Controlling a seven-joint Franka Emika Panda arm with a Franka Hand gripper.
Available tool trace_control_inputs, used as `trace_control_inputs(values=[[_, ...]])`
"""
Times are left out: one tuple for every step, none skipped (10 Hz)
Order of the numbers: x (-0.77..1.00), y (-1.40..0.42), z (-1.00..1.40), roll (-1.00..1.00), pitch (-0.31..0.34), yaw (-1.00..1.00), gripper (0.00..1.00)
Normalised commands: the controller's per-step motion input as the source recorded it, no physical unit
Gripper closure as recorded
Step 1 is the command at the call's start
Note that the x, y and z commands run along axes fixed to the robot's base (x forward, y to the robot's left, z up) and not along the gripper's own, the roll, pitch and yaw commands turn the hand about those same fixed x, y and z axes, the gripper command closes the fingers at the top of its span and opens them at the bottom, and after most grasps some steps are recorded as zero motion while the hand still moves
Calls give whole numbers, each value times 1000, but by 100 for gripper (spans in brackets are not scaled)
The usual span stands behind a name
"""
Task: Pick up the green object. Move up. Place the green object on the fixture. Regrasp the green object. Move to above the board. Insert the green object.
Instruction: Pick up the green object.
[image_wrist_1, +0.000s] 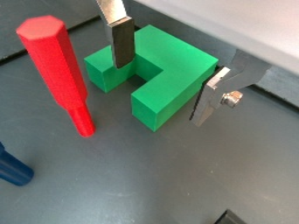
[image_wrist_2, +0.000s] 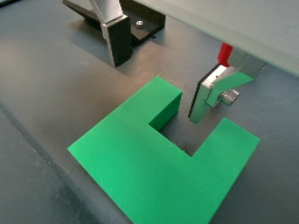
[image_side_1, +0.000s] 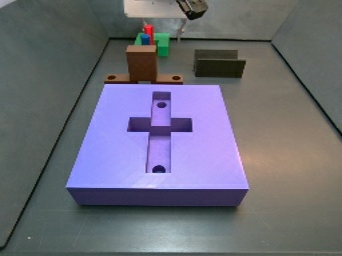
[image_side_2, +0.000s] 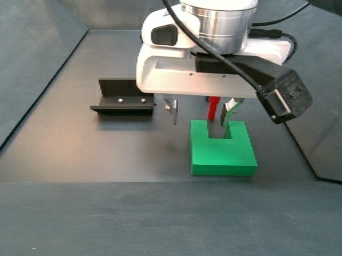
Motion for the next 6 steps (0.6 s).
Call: trace_control_inputs(values=[[97, -66, -260, -69, -114, 0, 0], [126, -60, -257, -73, -103, 0, 0], [111, -3, -291, -64, -104, 0, 0], [160, 0, -309, -31, -84, 20, 0], [140, 0, -277, -31, -34, 0, 0], [43, 0, -63, 0, 0, 0, 0]])
